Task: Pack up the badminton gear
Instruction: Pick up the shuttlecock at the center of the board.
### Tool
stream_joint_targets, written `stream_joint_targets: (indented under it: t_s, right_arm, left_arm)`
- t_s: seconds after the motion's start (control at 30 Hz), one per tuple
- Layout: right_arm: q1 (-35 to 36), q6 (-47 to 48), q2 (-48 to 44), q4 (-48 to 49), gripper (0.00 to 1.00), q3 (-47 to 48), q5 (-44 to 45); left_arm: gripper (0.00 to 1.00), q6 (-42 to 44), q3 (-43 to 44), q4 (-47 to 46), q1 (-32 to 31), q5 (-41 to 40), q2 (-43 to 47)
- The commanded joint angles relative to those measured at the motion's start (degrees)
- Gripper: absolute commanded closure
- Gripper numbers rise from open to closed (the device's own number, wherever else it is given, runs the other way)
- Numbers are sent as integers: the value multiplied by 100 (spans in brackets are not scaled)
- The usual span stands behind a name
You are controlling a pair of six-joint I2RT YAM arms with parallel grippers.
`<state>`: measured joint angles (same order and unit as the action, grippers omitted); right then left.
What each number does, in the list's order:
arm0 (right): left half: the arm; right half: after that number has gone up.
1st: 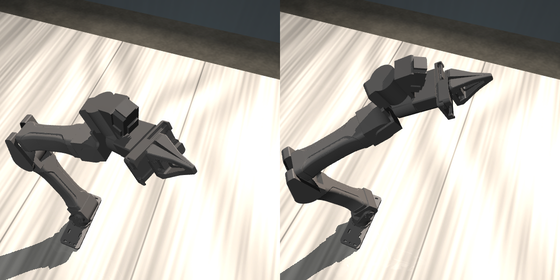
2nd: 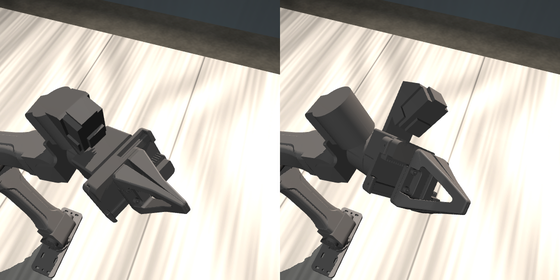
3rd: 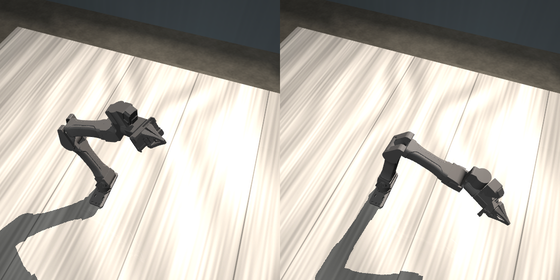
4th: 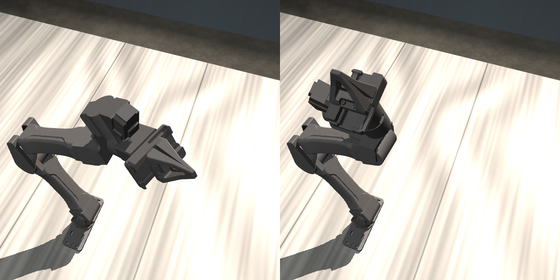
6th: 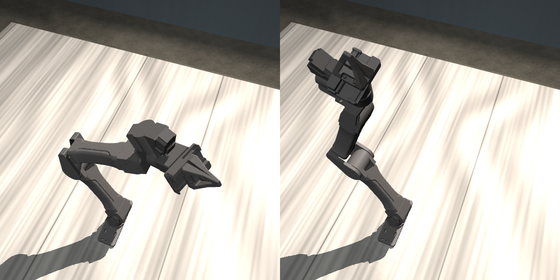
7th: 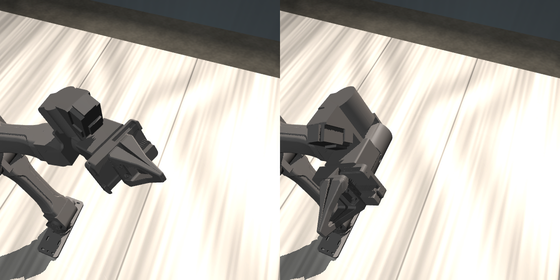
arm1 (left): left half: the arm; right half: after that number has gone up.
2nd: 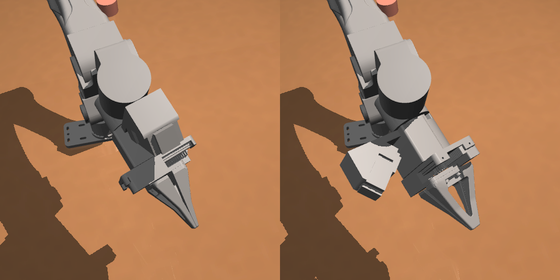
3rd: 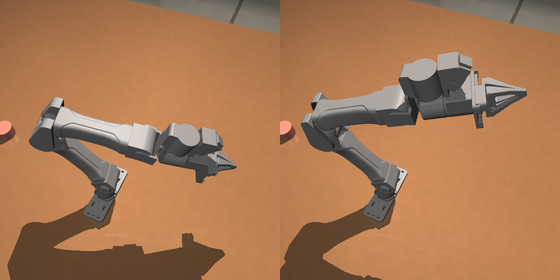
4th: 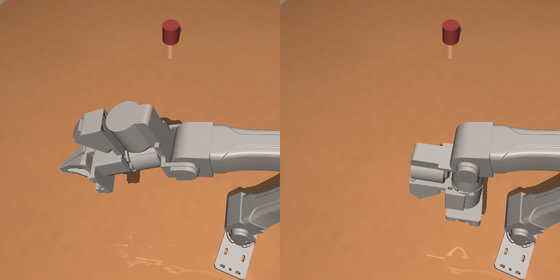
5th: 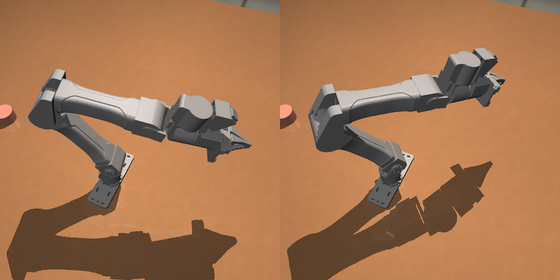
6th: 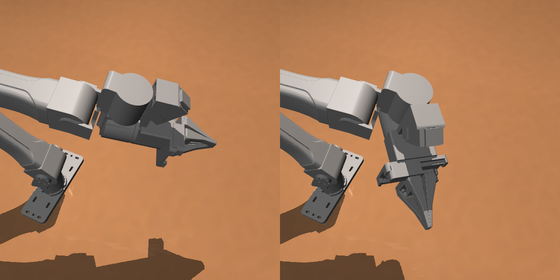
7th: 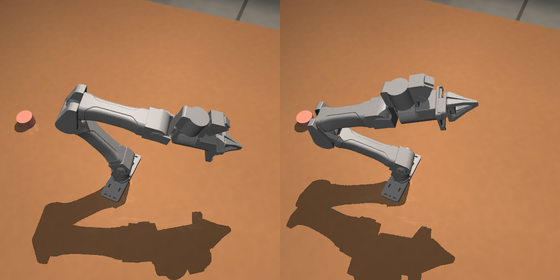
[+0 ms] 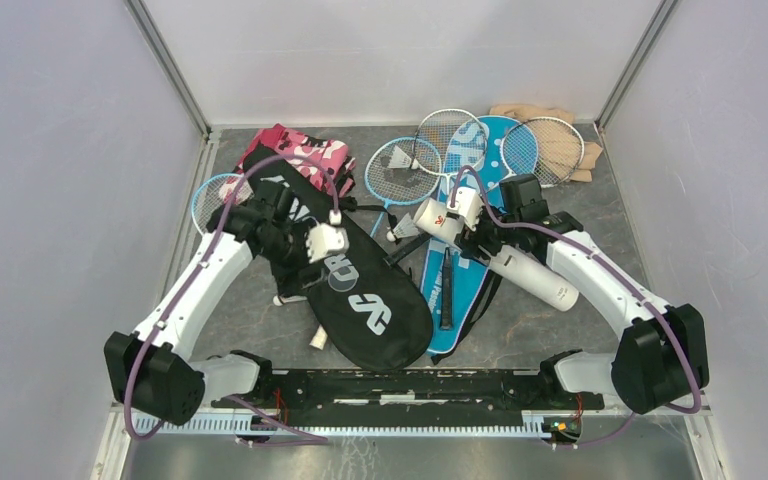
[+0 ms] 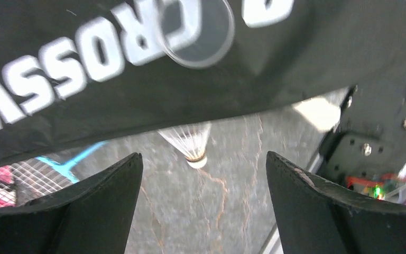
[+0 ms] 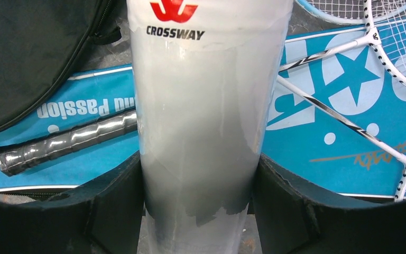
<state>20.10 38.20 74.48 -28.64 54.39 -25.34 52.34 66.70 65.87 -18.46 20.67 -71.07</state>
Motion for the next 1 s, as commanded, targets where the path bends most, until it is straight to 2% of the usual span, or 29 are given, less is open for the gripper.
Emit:
stream_joint_targets:
  t_s: [0.0, 0.13, 0.27, 0.47, 0.97]
  right_arm:
    - [-33, -36, -118, 276, 88, -75, -96]
    - [-45, -10, -118, 280, 88, -137, -111]
    - [-46, 27, -126, 276, 87, -183, -221]
    - [-43, 64, -109, 258, 87, -227, -272]
    - [-54, 74, -63, 219, 87, -227, -297]
  left_arm:
    - [8, 1744, -588, 514, -8, -737, 273]
    - [8, 2599, -1044, 411, -8, -934, 270]
    - [9, 3072, -1298, 4, -6, -1002, 141]
    - [14, 3327, -1242, -318, -6, -938, -381]
    - [31, 3637, -1165, -247, -64, -1058, -1076]
